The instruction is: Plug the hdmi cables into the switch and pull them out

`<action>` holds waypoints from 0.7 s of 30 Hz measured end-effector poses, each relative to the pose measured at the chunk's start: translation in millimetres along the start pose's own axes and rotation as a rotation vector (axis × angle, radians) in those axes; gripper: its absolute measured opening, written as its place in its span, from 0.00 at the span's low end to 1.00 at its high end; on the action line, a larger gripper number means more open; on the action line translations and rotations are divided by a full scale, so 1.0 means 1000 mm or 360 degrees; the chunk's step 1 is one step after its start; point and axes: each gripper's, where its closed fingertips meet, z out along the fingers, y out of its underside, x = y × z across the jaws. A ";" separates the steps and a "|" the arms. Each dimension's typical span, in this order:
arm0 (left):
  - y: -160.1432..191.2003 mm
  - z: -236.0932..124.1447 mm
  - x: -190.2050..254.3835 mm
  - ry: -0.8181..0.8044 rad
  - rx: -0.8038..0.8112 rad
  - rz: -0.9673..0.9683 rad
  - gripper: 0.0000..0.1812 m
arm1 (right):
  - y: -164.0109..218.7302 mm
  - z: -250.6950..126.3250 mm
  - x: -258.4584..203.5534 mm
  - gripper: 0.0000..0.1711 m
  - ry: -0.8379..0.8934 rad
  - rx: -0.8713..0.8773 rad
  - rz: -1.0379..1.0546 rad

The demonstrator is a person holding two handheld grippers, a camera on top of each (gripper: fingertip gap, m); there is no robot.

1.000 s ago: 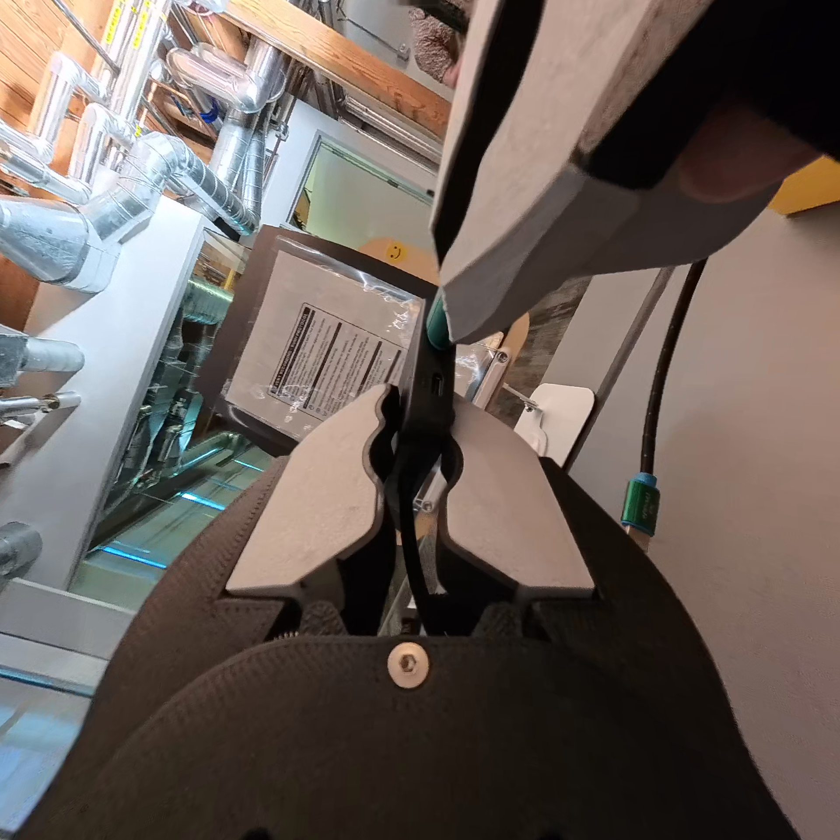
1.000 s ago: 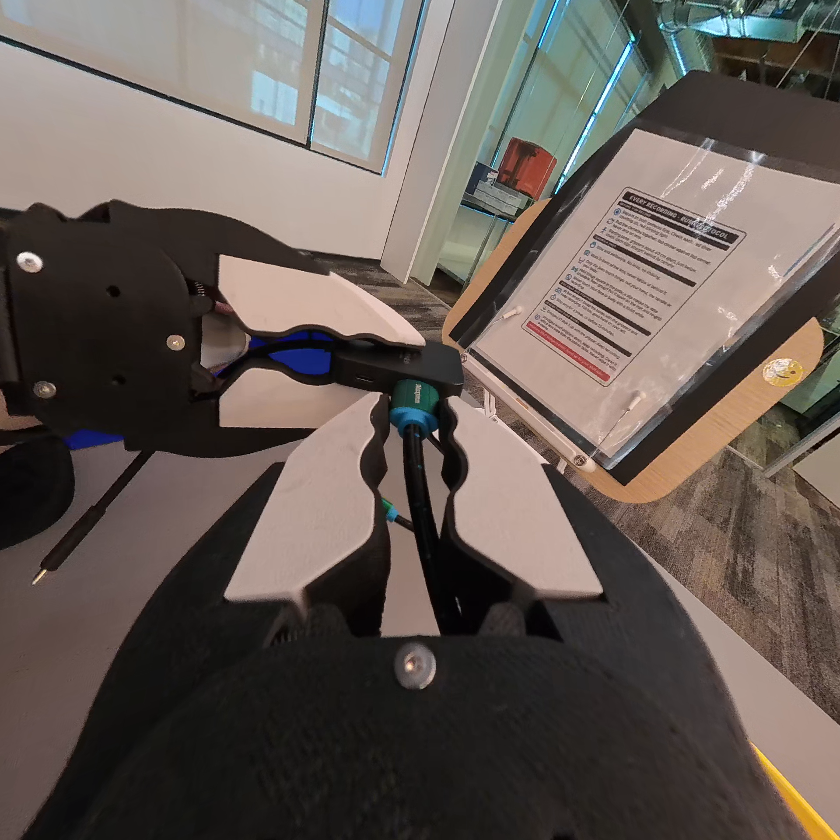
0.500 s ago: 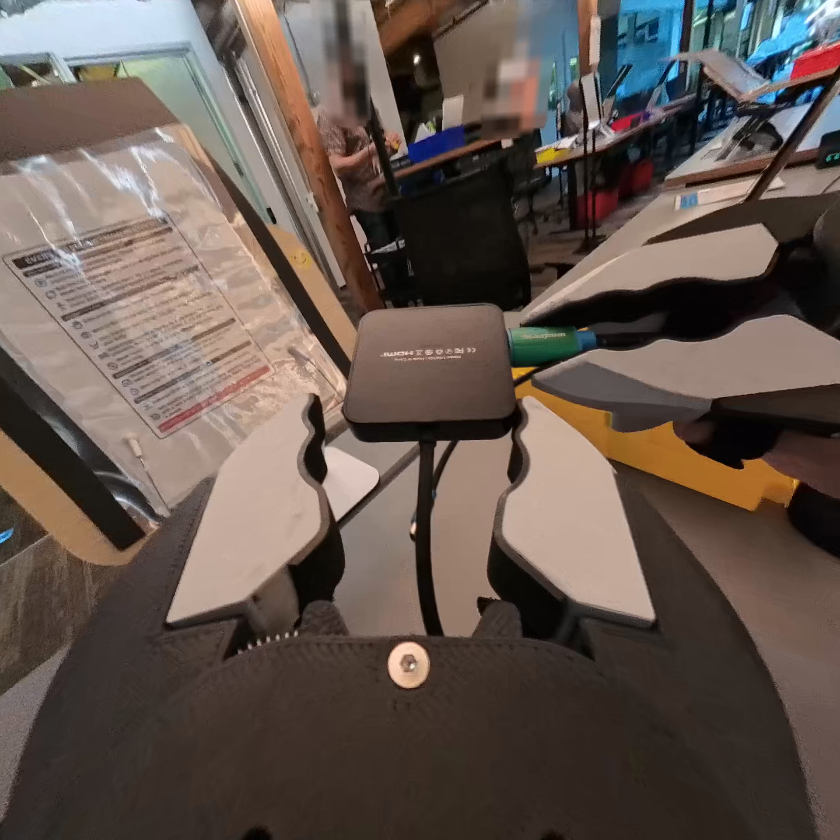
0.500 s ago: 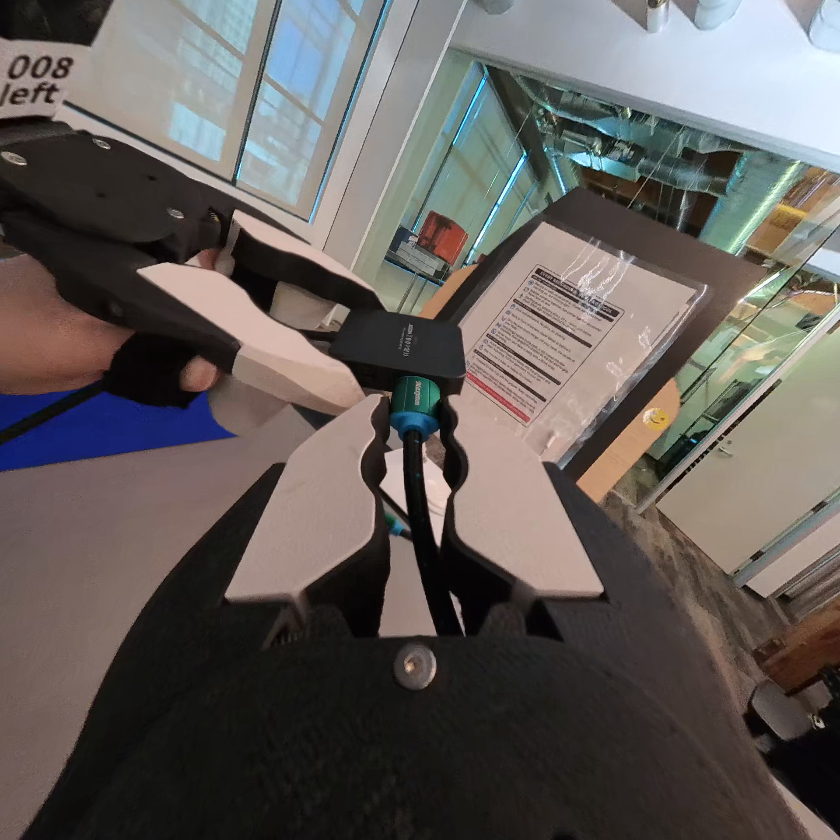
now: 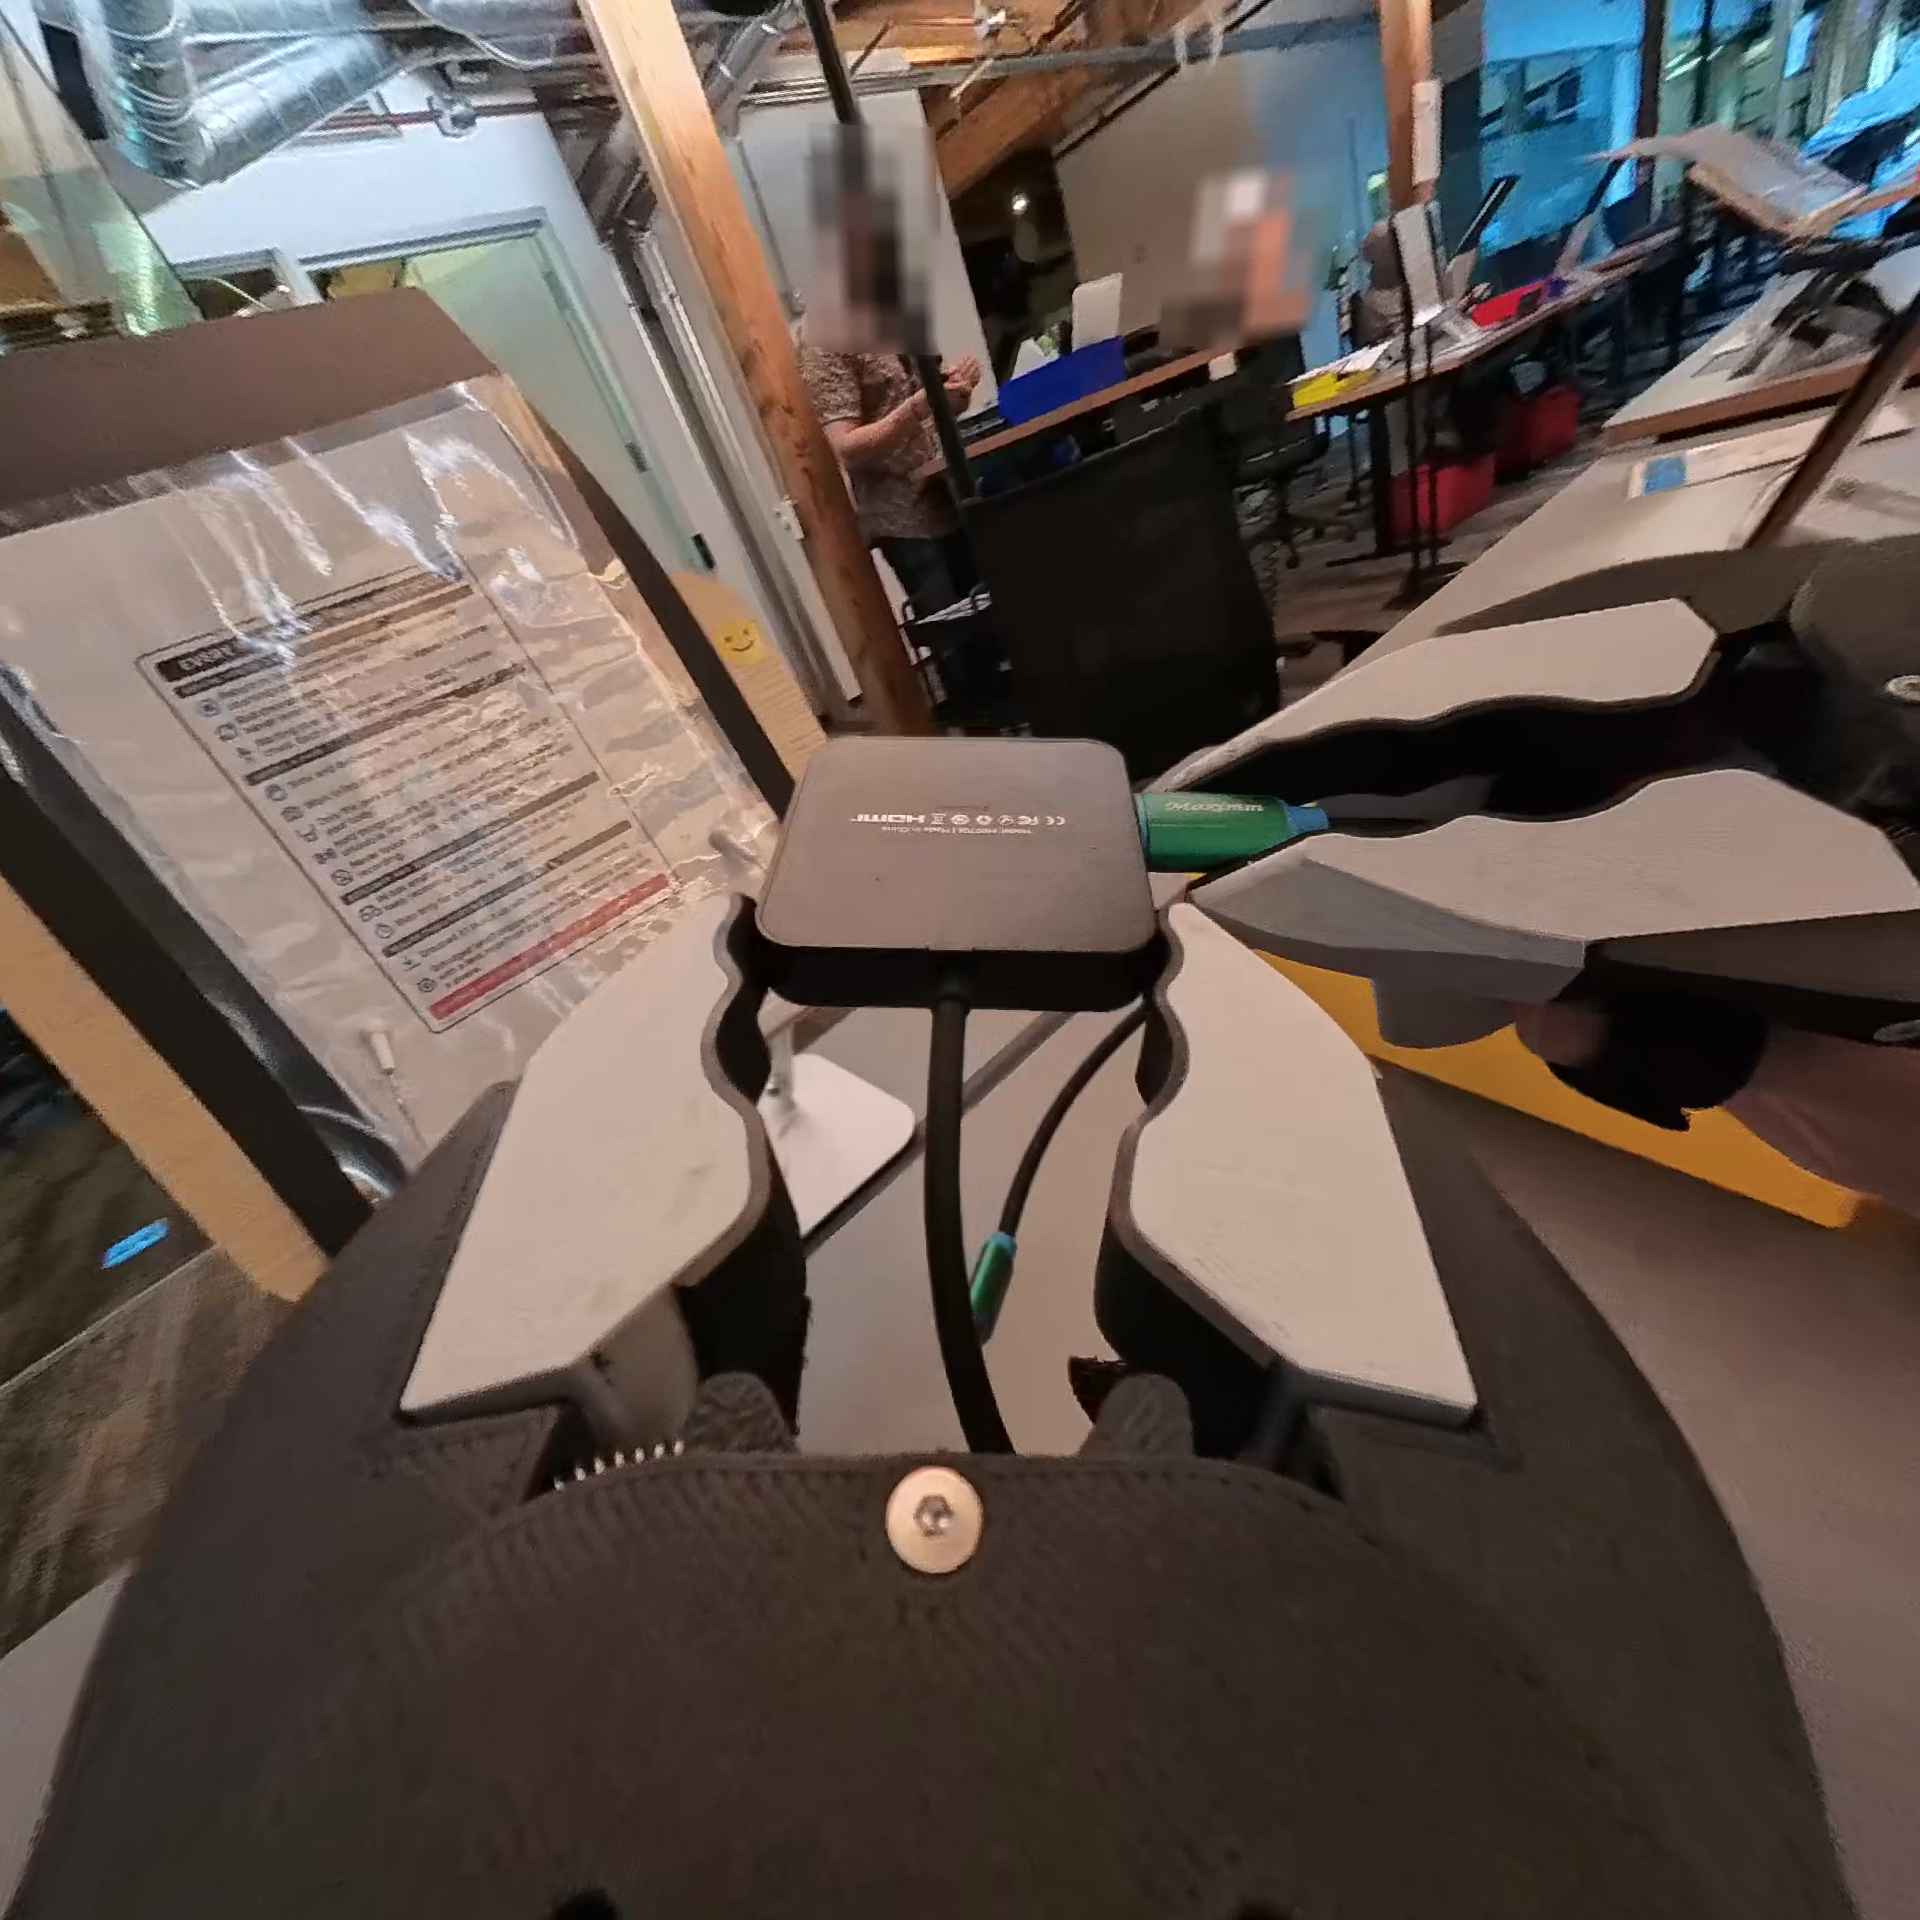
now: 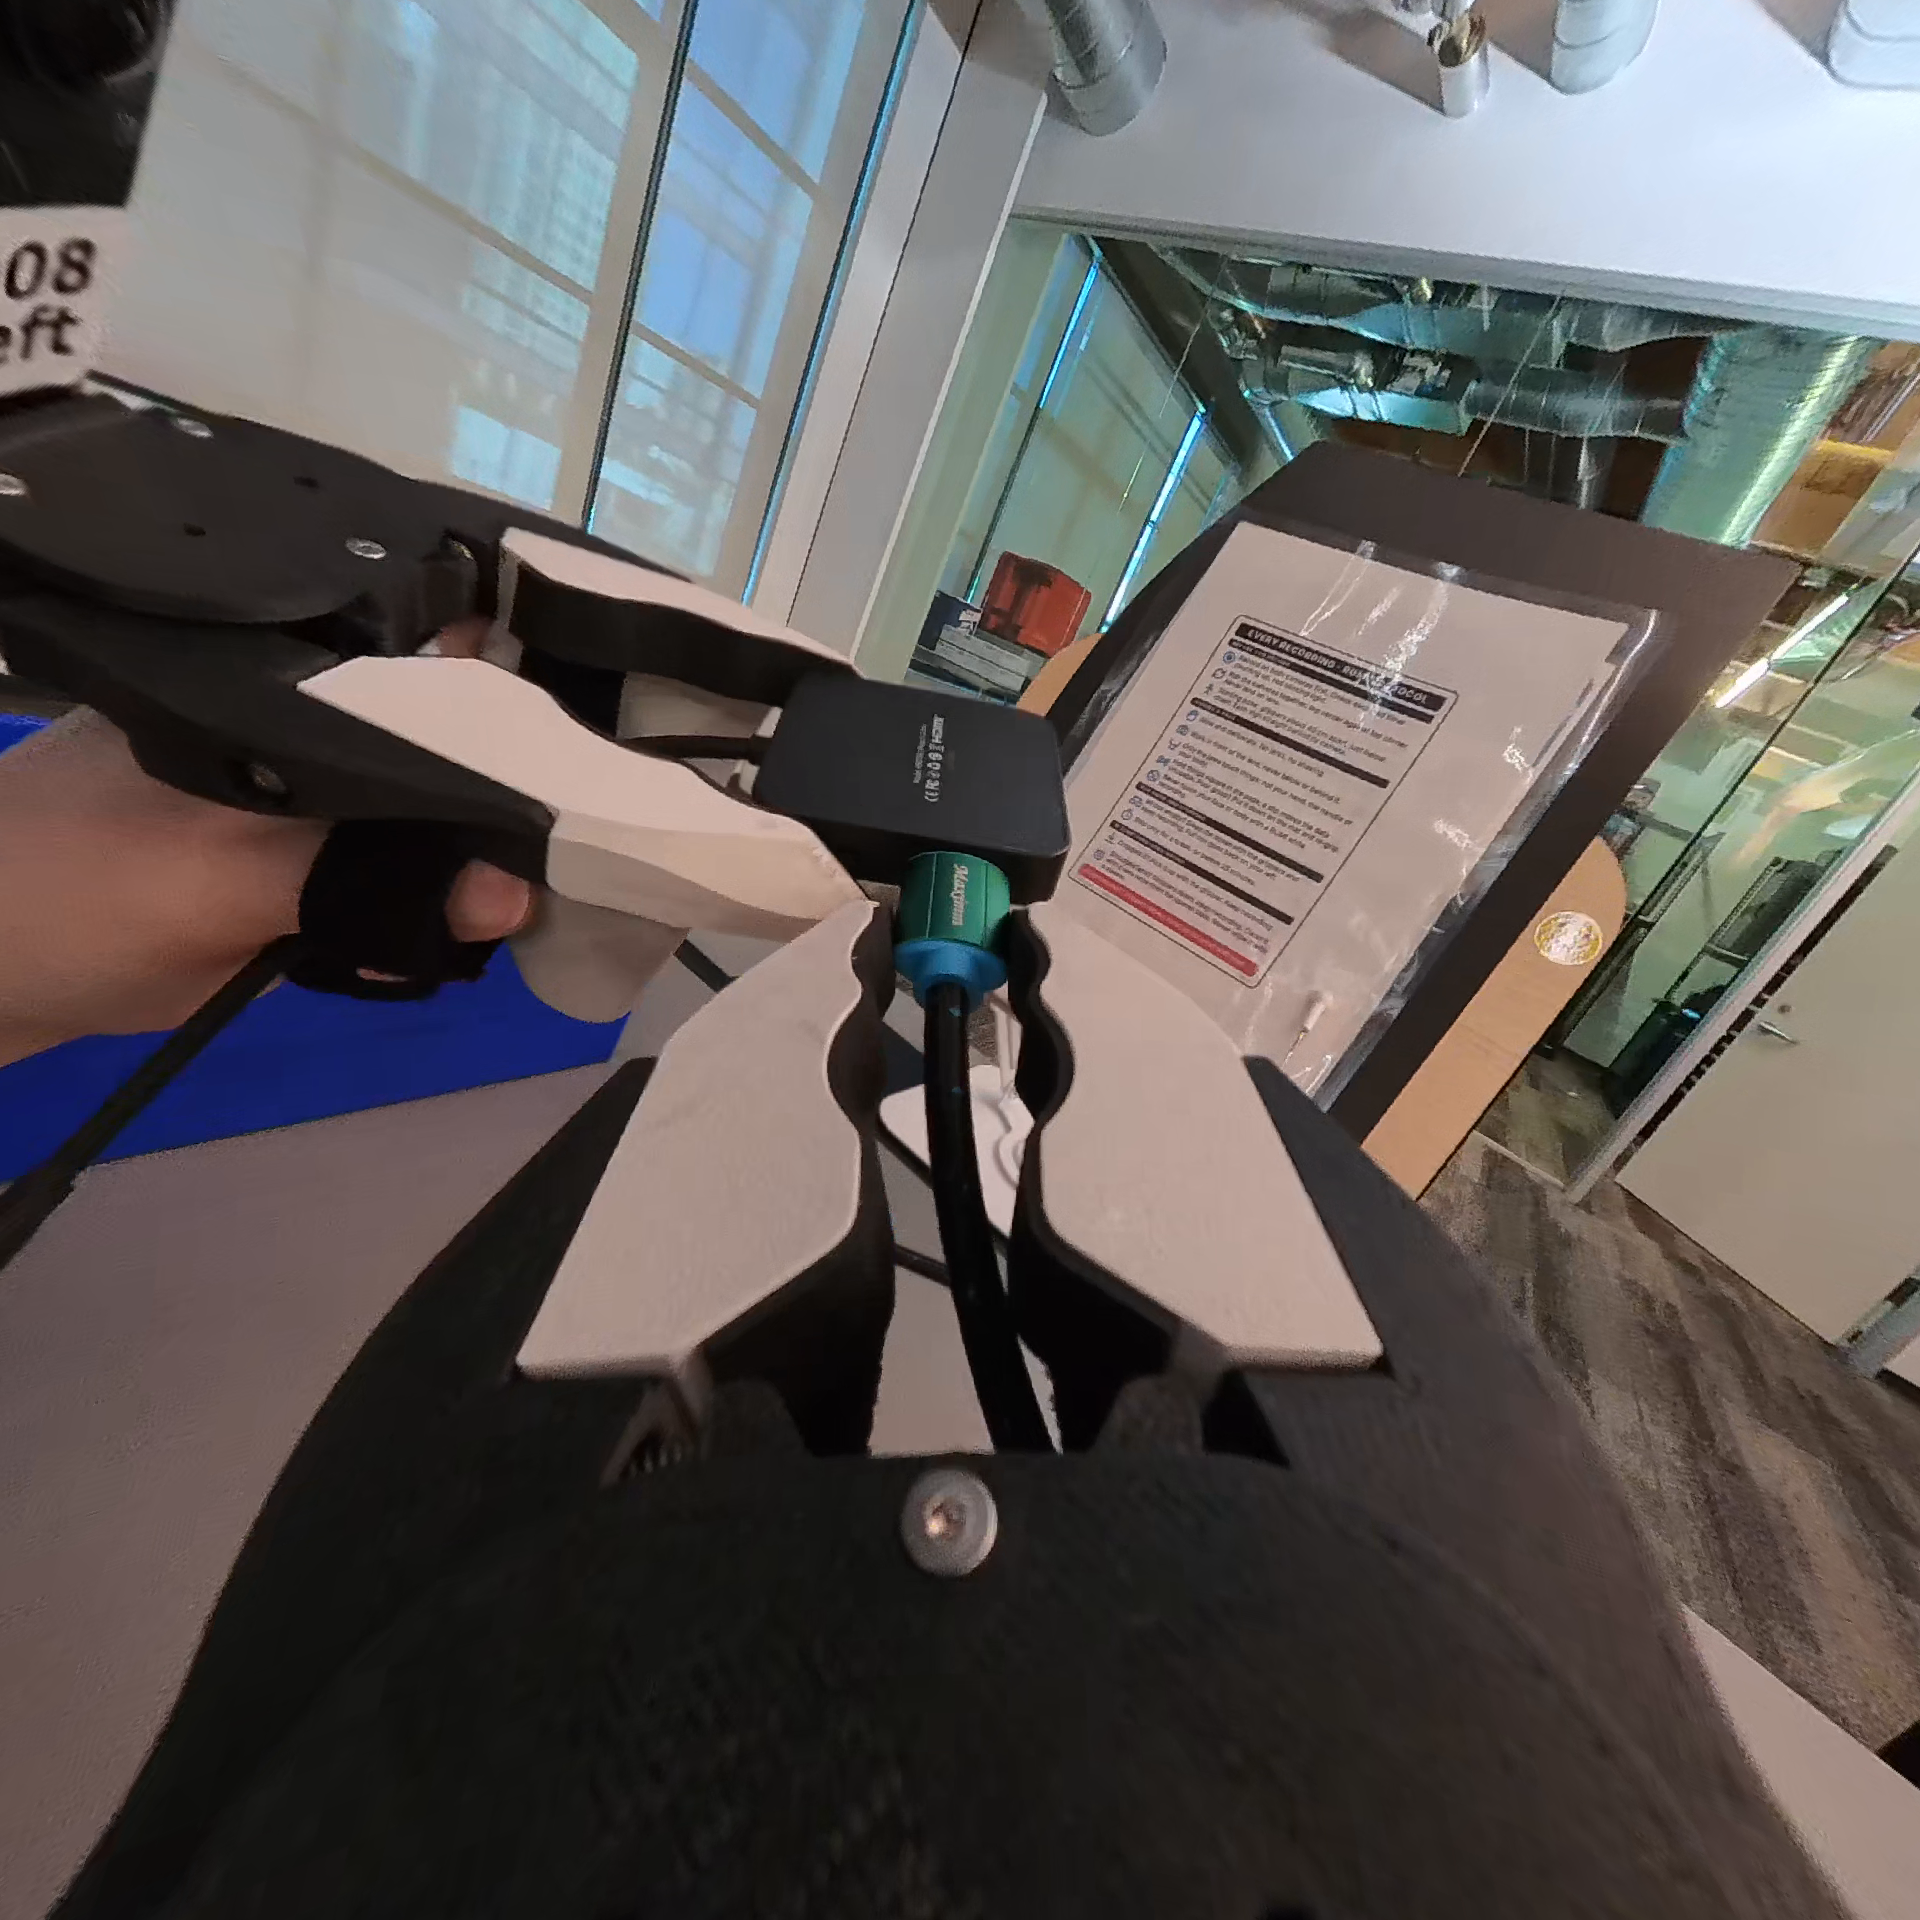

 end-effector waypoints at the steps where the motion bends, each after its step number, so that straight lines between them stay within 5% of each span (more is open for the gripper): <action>1: 0.000 0.000 0.000 -0.0029 -0.0005 0.0026 0.38 | 0.001 0.000 0.000 0.13 0.0016 0.0001 -0.0013; 21: -0.011 -0.006 -0.005 -0.0272 0.0071 0.0180 0.36 | -0.003 -0.002 0.000 0.13 0.0134 0.0038 0.0082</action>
